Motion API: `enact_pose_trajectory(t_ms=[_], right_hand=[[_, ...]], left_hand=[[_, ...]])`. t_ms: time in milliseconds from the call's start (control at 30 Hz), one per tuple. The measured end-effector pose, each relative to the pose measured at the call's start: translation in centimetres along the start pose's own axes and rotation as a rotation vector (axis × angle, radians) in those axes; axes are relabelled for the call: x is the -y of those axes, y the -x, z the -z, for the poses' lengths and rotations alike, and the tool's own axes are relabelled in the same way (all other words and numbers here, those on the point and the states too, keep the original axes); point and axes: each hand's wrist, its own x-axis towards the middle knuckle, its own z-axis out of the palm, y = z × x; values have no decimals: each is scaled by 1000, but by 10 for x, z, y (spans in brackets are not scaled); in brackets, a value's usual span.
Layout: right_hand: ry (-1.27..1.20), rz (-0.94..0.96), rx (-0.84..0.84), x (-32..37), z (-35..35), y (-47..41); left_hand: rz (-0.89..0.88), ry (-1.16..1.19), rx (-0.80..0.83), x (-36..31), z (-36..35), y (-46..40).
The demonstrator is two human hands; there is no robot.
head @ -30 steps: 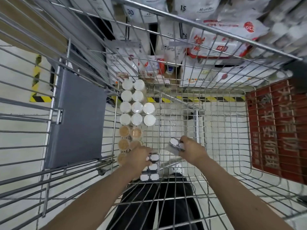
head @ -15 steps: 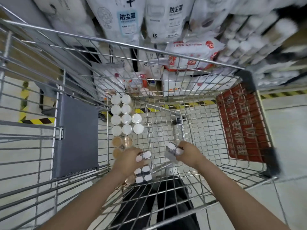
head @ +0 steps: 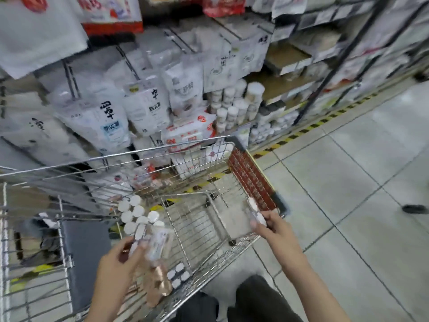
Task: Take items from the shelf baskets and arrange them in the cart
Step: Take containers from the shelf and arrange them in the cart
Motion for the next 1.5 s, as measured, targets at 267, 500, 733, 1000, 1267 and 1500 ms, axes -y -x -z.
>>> enact_pose_trajectory(t_ms=[267, 500, 733, 1000, 1267, 1500], right_hand=[[-239, 114, -146, 25, 117, 14], [-363, 131, -305, 4, 259, 12], [-412, 214, -403, -14, 388, 14], [-506, 222, -472, -14, 478, -26], [-545, 255, -504, 36, 552, -134], [-502, 295, -524, 90, 624, -240]], left_hand=[[-238, 46, -8, -116, -59, 32], [-394, 203, 183, -226, -186, 97], [-509, 317, 309, -324, -297, 150], [-432, 335, 425, -399, -375, 147], [-353, 424, 406, -490, -481, 69], [-441, 390, 464, -594, -570, 4]])
